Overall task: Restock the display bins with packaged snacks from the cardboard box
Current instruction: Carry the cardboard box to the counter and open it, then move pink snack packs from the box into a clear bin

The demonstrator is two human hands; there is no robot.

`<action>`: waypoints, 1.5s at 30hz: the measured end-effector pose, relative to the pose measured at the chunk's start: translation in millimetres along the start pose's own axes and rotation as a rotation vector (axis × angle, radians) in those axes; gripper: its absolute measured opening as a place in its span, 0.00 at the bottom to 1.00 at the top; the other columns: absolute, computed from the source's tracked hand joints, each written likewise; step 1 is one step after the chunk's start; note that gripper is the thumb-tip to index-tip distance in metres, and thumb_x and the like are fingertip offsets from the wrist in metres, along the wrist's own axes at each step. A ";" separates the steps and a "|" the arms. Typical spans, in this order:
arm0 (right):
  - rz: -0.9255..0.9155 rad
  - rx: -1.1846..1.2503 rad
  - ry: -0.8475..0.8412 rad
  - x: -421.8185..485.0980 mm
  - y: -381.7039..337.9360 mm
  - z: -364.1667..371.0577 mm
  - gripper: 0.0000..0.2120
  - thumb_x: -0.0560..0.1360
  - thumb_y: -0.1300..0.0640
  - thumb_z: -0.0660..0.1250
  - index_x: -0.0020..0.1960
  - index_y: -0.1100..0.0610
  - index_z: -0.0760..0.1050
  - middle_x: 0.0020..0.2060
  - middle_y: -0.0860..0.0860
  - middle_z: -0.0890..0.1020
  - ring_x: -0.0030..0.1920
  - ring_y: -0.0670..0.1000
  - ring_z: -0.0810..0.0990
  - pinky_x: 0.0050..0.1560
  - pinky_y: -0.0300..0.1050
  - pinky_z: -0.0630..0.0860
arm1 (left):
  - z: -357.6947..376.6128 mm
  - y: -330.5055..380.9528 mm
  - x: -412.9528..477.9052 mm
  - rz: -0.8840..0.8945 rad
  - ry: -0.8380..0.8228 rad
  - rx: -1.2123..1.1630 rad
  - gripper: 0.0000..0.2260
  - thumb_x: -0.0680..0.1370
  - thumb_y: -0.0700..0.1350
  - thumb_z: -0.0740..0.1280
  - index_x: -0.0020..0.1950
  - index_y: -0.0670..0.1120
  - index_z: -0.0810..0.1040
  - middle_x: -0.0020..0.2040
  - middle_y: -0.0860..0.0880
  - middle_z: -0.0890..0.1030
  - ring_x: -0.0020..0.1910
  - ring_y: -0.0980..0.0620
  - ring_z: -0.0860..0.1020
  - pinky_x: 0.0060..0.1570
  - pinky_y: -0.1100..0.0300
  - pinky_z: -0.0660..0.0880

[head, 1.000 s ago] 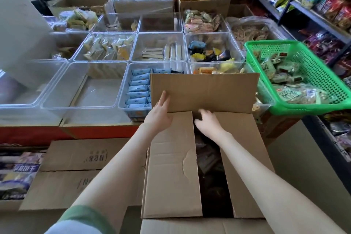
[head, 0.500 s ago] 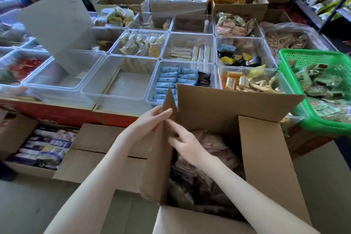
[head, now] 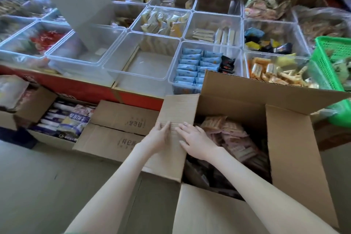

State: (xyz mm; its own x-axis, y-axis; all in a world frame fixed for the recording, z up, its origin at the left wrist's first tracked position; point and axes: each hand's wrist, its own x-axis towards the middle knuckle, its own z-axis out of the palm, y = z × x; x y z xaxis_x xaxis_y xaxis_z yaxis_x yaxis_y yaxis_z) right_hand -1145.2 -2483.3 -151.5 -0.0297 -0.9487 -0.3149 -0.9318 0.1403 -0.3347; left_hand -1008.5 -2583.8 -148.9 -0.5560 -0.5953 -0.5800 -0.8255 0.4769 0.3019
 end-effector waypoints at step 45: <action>0.699 -0.273 0.425 -283.3 201.8 0.2 0.32 0.77 0.49 0.57 0.77 0.60 0.53 0.76 0.61 0.55 0.76 0.61 0.50 0.72 0.63 0.38 | 144.6 297.6 -38.3 0.387 0.022 0.232 0.32 0.81 0.55 0.58 0.78 0.53 0.43 0.78 0.44 0.40 0.76 0.38 0.47 0.73 0.42 0.47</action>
State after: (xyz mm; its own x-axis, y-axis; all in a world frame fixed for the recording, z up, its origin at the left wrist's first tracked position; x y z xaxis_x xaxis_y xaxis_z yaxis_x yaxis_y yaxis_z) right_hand -1324.7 -2186.2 -130.0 -0.7111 -0.7031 0.0083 -0.7017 0.7104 0.0540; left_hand -1218.9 -2325.6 -146.2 -0.8237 -0.3567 -0.4407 -0.5139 0.7980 0.3147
